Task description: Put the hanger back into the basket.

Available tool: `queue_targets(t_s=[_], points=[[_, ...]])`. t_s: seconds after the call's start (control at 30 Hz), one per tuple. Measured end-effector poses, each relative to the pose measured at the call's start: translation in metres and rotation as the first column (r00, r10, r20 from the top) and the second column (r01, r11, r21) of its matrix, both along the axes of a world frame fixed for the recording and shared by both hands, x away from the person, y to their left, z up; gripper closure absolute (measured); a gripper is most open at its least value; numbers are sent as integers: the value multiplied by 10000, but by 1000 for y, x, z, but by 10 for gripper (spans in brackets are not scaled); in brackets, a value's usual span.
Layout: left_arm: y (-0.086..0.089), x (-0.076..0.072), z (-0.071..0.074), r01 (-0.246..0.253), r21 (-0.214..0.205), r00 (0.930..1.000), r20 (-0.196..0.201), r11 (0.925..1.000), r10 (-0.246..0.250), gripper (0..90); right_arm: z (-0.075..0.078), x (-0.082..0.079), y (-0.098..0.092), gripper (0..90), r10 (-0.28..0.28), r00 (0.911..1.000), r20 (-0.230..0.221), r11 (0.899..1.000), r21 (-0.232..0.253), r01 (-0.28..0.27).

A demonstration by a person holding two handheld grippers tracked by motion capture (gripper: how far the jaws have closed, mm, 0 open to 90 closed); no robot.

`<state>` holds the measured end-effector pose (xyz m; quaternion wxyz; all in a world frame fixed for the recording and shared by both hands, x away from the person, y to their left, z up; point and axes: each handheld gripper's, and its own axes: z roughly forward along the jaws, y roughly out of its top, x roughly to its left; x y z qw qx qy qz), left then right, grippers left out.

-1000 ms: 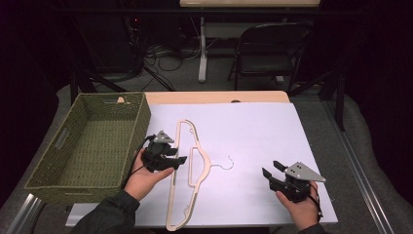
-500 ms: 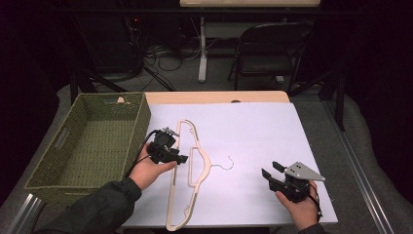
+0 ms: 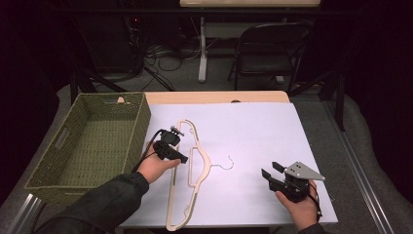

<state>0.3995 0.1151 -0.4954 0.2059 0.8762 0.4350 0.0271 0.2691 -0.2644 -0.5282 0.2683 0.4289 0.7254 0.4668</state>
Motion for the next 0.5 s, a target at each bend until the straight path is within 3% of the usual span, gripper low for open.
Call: queue_targets(t_s=[0.27,0.5], points=[[-10,8,-7,-33,361,9989,-474,9993,51,552,-1,1,0,482,17,10000,-36,10000,47,-17],[-20,11,-16,-18,413,9953,-963,9991,58,566,-1,1,-1,478,87,9998,-156,10000,22,-87]])
